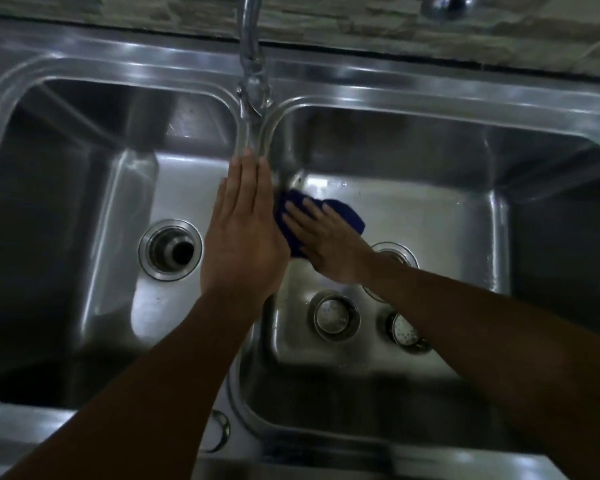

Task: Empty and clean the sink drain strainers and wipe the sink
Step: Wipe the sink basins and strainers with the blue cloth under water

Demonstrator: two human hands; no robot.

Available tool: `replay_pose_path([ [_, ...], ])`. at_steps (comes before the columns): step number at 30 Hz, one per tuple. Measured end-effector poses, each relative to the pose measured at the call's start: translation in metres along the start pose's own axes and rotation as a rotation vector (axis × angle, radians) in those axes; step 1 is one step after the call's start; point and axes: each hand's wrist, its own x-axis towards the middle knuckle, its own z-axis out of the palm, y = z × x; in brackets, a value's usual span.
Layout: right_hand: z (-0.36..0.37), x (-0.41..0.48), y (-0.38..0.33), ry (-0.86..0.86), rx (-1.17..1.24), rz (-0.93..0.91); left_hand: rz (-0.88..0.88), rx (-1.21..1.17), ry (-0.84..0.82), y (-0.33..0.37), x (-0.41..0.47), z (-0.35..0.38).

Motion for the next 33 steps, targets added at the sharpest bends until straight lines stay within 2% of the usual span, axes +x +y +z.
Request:
replay_pose_path([
  [3,0.004,-0.035,0.004,-0.138,-0.026,-0.229,-0.002,0.010,-0.013,0.001,-0.001,-0.002],
  [6,0.001,-0.037,0.020,-0.178,-0.053,-0.317,-0.001,0.016,-0.020,0.002,-0.001,-0.002],
  [8,-0.004,-0.023,0.029,-0.160,-0.052,-0.308,-0.001,0.007,-0.009,0.002,0.000,-0.002],
  [12,-0.015,-0.002,0.062,-0.029,0.006,-0.011,0.022,-0.015,0.004,-0.002,0.000,0.000],
  [16,0.005,-0.039,0.091,0.048,0.065,0.196,0.032,-0.022,0.004,-0.004,0.000,0.000],
  [21,0.039,-0.129,0.130,0.166,0.239,0.903,0.030,0.017,-0.001,-0.002,-0.001,0.000],
  [24,0.035,-0.118,0.127,0.161,0.325,1.130,0.028,0.036,0.000,-0.001,0.000,0.001],
  [25,0.032,-0.105,0.119,0.164,0.341,1.137,0.026,0.036,-0.004,-0.001,0.000,0.001],
  [27,0.027,-0.073,0.093,0.160,0.306,1.013,0.023,0.038,-0.006,-0.001,0.001,0.001],
  [31,0.016,-0.003,0.033,0.115,0.300,0.506,0.024,0.036,0.003,-0.001,0.002,0.001],
  [33,0.009,0.030,0.017,0.061,0.220,0.308,0.020,0.038,-0.003,-0.001,0.002,0.001],
])
